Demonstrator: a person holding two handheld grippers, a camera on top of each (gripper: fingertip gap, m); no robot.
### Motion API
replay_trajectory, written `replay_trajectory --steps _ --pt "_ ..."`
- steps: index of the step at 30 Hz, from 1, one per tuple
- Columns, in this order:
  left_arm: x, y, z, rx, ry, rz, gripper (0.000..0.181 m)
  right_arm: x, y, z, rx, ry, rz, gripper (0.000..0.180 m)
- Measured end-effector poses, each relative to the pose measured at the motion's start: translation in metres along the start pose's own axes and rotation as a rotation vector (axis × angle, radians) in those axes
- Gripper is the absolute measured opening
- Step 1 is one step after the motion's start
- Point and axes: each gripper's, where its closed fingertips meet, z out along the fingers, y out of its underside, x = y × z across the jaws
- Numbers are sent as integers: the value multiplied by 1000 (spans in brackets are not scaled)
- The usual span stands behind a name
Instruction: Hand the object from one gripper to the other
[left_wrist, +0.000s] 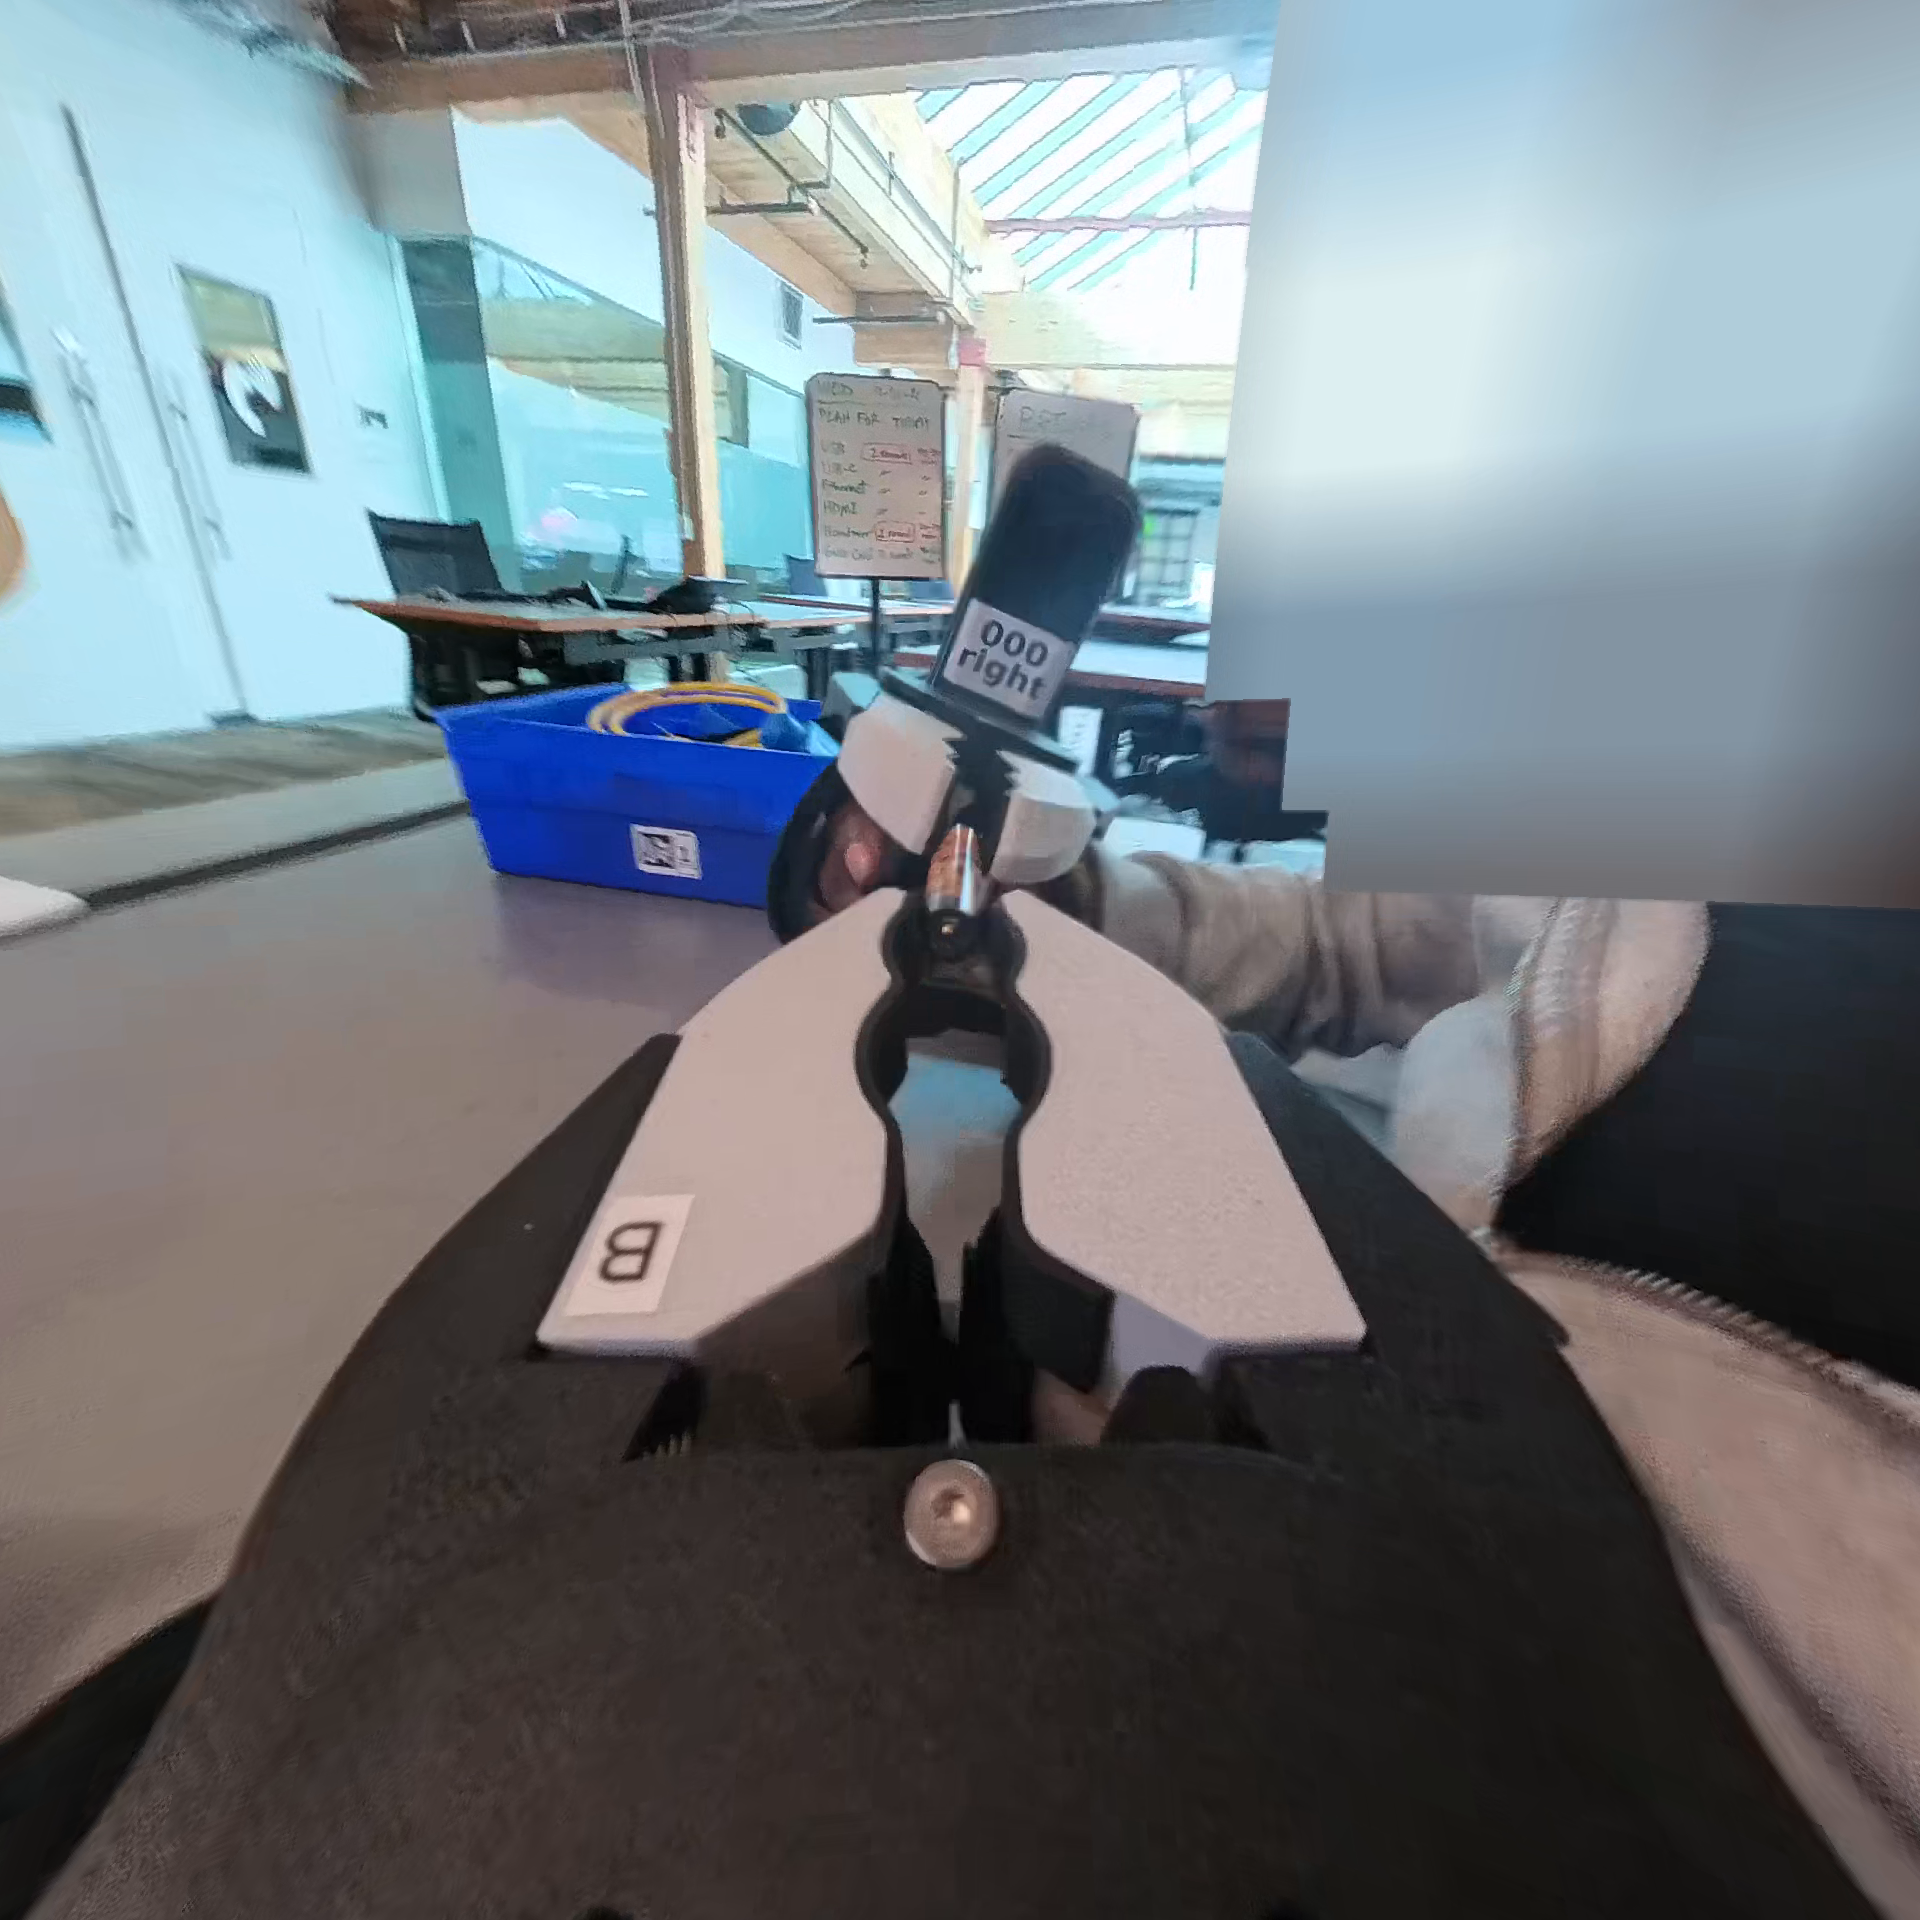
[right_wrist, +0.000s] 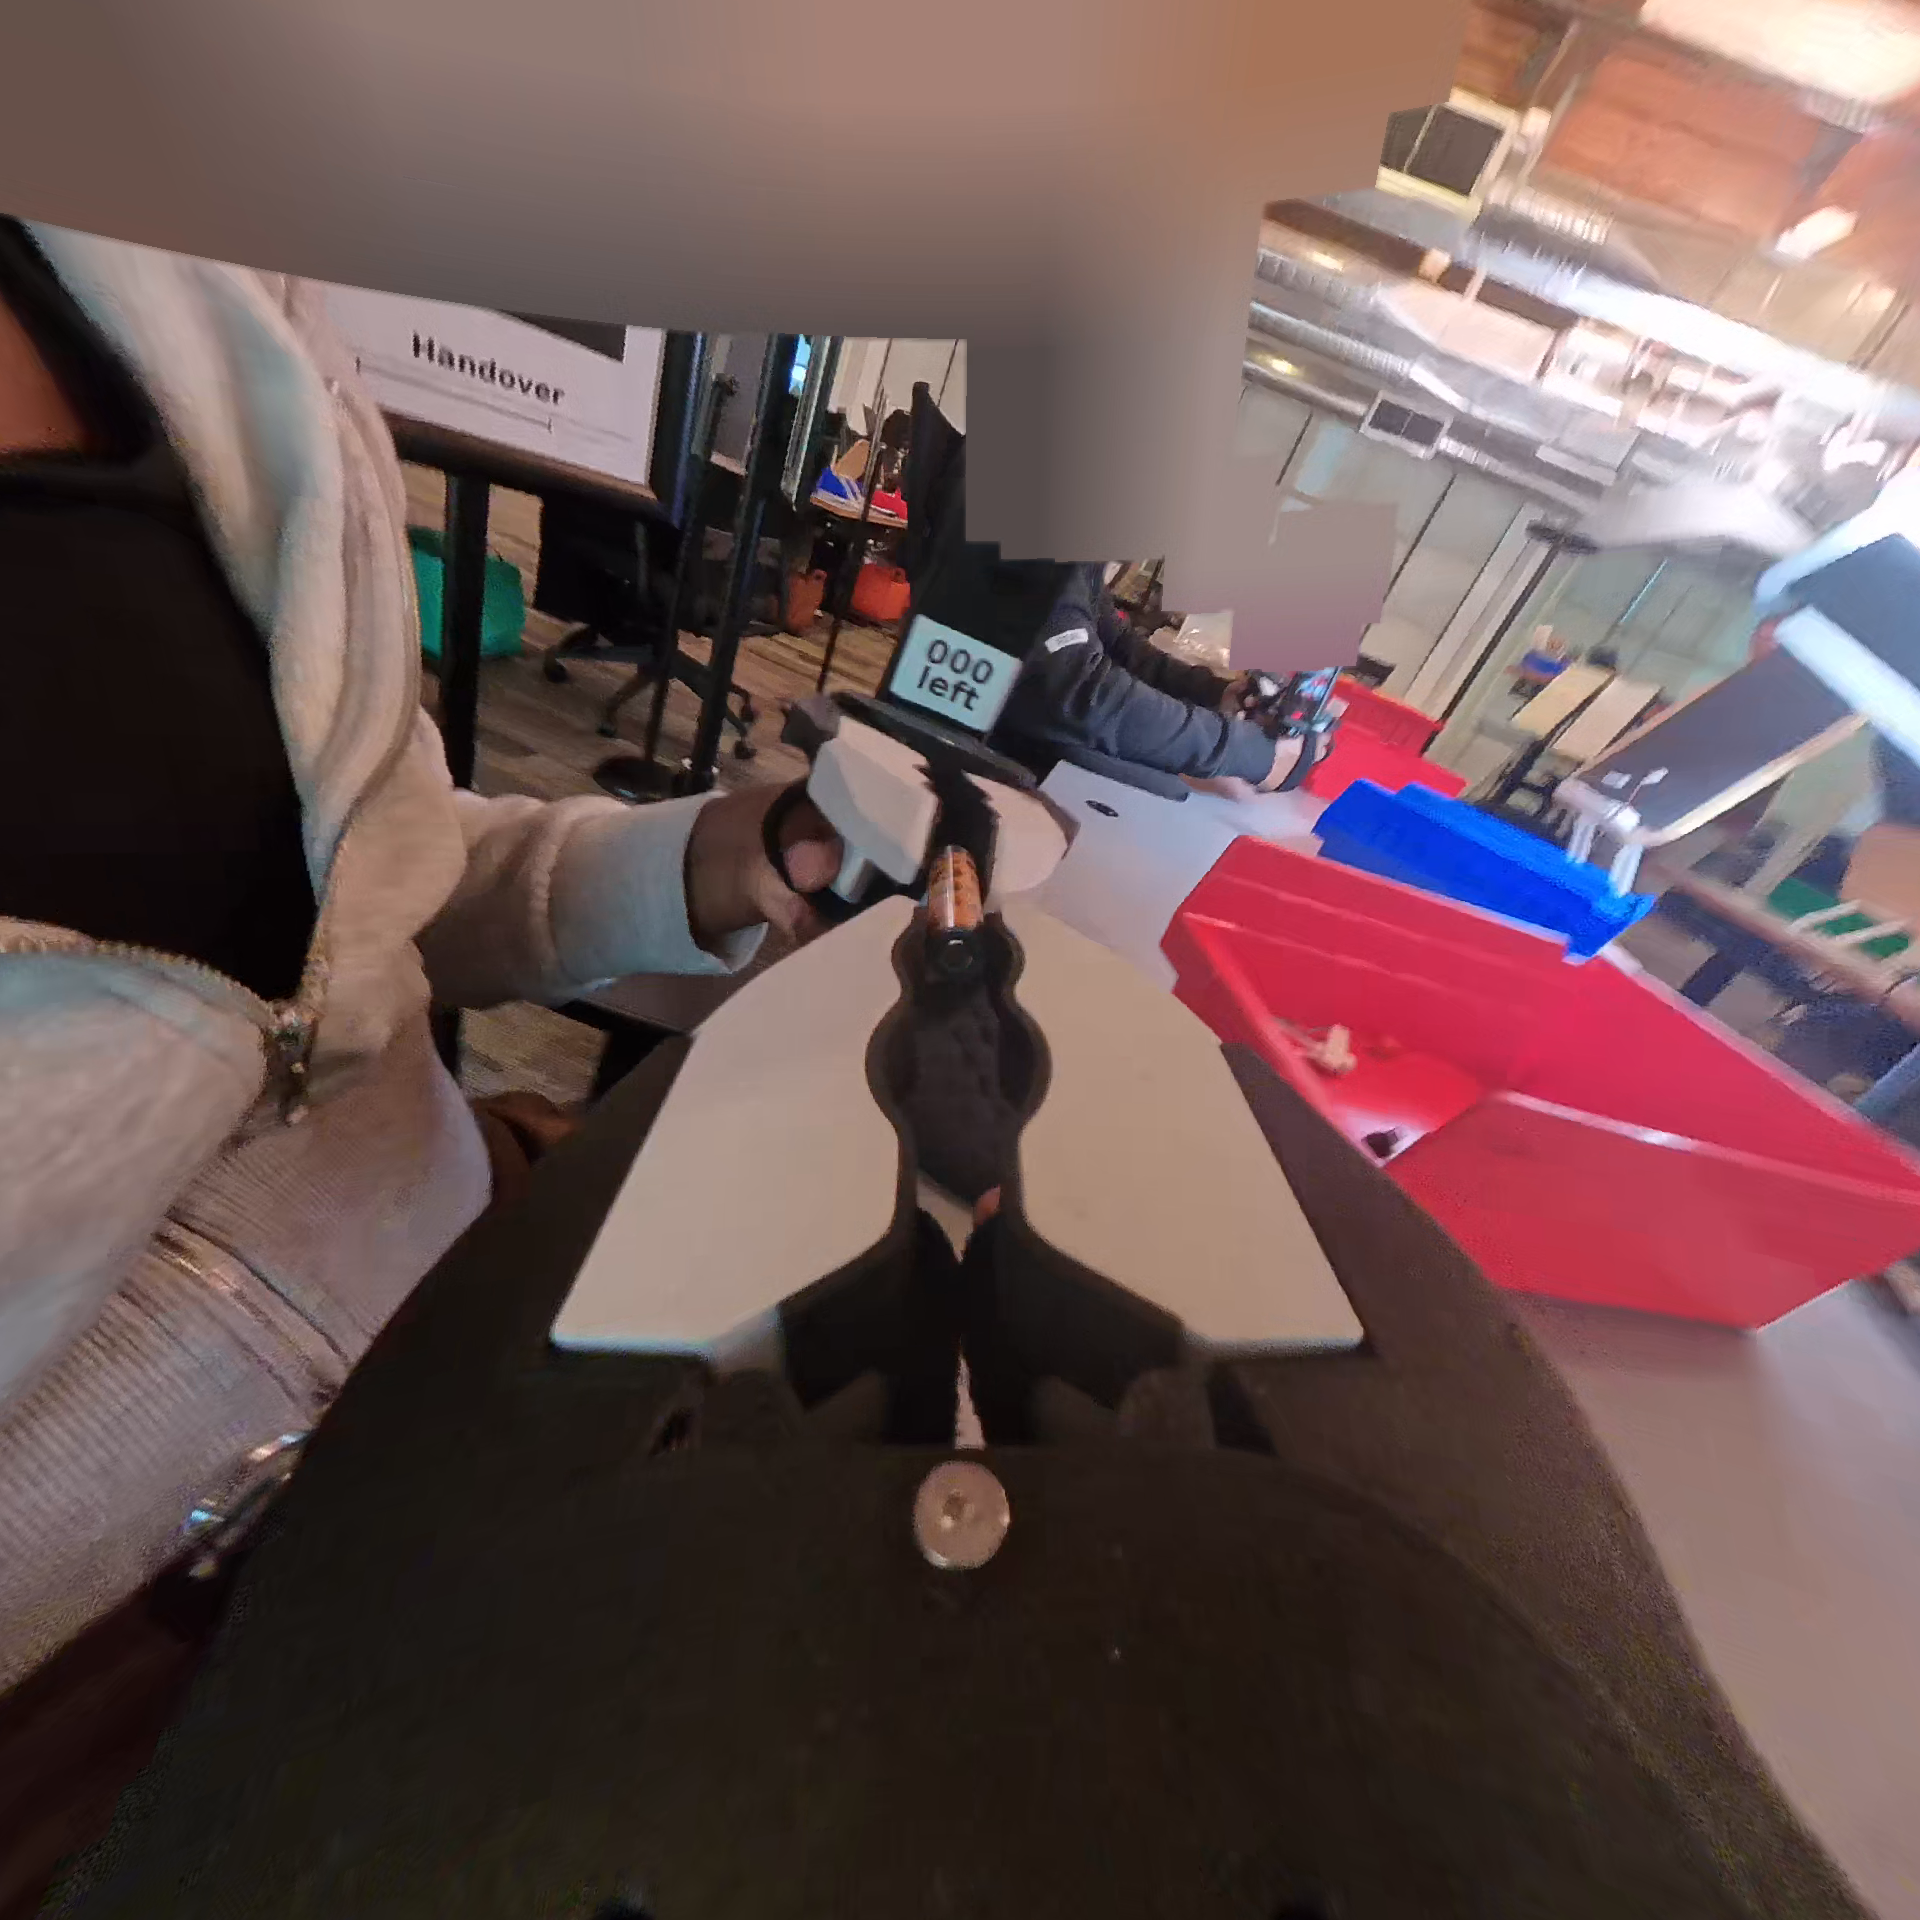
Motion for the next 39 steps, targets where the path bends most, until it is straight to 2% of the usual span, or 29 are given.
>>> replay_trajectory --steps 2,5,7,11,16,20,23,25,27,29,35,39 --pt "-3 0 -1 -10 -66 187 28 4 4 1 -2 -20 146 10" --pt "-8 7 -3 -110 -164 524 34 11 10 1 16 -63 433 10" --pt "-12 13 -3 -183 -194 639 34 13 11 1 47 -95 574 10" --pt "-11 11 -1 -161 -212 700 26 14 14 0 64 -132 713 10" --pt "-14 12 0 -176 -237 737 16 11 15 2 58 -165 766 10" --pt "-11 12 1 -162 -210 688 10 8 13 2 63 -185 776 10" --pt "-8 8 3 -119 -191 570 10 7 8 1 88 -185 676 12" --pt "-6 3 3 -76 -156 380 10 6 -3 -1 134 -152 516 30" --pt "-2 0 4 -37 -85 159 10 6 -8 -3 120 -81 314 32" --pt "2 -3 3 8 -8 16 10 4 -5 -3 57 -23 137 32" --pt "7 -2 0 33 75 -102 10 -5 -6 0 41 -15 -25 30" --pt "9 1 1 18 100 -127 10 -11 -4 3 14 6 -170 21"
